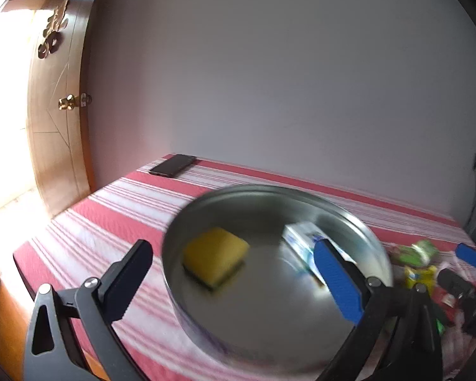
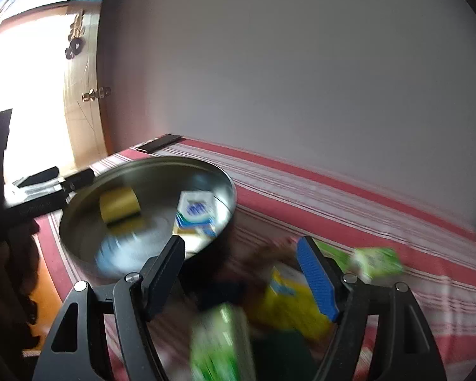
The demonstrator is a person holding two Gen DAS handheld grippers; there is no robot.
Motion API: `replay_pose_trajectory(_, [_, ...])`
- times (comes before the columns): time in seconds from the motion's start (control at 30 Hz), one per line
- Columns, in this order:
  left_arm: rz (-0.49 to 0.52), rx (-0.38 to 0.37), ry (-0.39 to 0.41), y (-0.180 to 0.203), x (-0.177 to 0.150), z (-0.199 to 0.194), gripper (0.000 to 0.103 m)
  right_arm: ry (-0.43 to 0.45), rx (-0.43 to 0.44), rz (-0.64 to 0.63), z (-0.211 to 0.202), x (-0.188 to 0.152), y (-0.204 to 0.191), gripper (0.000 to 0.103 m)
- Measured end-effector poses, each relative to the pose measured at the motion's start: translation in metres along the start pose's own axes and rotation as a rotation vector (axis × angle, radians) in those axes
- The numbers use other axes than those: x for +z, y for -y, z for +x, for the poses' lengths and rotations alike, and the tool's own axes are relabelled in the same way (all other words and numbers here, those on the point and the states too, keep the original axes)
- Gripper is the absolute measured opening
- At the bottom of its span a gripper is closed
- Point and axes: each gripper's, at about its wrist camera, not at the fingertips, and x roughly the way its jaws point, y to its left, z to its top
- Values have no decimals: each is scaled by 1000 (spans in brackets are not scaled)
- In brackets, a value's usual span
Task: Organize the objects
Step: 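Open both tools to drop the sponge and tissue pack into the tin, then grasp the green tea tissue pack with the right tool while the left tool grasps the green sponge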
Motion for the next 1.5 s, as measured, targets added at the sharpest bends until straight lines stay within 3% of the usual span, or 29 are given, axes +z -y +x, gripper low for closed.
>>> replay_pose_trajectory(0.23, [61,-19,-9,17,-12,-14,103,1,-54,-160,-10,-45,-31,75])
replay_pose_trajectory(0.53, [120,-22,-39,32,-24,-16,103,-53,-115,-280,13,-54,-50,75])
replay_pose_trajectory(0.73, [119,-16,-53,31,-25,-12,103,-96,-129,-268,28,-54,-43,75])
replay_pose_trajectory(0.83, [116,-20,-45,31,-24,-14,103,-120,-115,-291,30,-60,-47,60])
replay_pose_trajectory(1.0, [123,-26,-55,35,-26,-13,103,-124,-143,-343,32,-67,-53,58])
replay_pose_trajectory(1.3, [110,-58,-62,43,-28,-14,103,-27,-68,-167,6,-55,-27,55])
replay_pose_trajectory(1.5, [178,-122,-51,86,-31,-22,103,30,-74,80,-17,-48,26,55])
